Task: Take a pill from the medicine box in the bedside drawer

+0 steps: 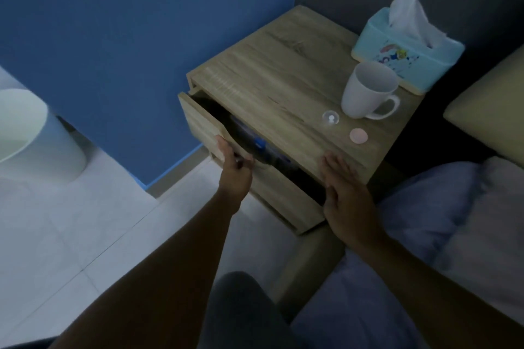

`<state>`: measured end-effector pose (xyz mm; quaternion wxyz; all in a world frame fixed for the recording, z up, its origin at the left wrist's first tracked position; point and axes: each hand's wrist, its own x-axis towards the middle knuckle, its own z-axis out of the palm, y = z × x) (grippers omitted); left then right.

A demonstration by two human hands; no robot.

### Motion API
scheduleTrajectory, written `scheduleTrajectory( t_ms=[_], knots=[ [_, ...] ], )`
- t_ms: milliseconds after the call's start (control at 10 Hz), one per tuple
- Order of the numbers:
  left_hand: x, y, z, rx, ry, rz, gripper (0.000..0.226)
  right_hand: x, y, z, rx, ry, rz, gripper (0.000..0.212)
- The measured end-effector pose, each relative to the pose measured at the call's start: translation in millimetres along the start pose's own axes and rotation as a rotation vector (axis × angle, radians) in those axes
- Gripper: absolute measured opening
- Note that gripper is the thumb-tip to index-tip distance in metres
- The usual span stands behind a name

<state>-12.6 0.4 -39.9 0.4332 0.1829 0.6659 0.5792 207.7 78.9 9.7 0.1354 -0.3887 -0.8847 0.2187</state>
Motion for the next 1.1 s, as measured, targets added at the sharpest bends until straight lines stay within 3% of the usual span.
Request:
scheduleTrajectory(
  t_ms=[600,800,900,1000,1100],
  knots=[
    [30,18,36,0.149,0.034,-0.016,0.095,-2,-1,3,-0.010,0.026,-0.011,0.055],
    [3,39,23,0.458,-0.014,-0.078,0.079,2,-6,-4,0.019,0.025,0.049,0.051],
    [-28,62,22,0.631,-0.093,-0.053,0.072,8,-16,-20,0.009,-0.085,0.097,0.048],
    [-56,98,16,0.827,-0.124,0.026,0.064,15,-31,-47,-0.006,-0.195,0.149,0.048],
    [-84,141,9,0.957,-0.076,0.133,0.064,13,-59,-68,0.019,-0.142,0.108,0.056]
  ],
)
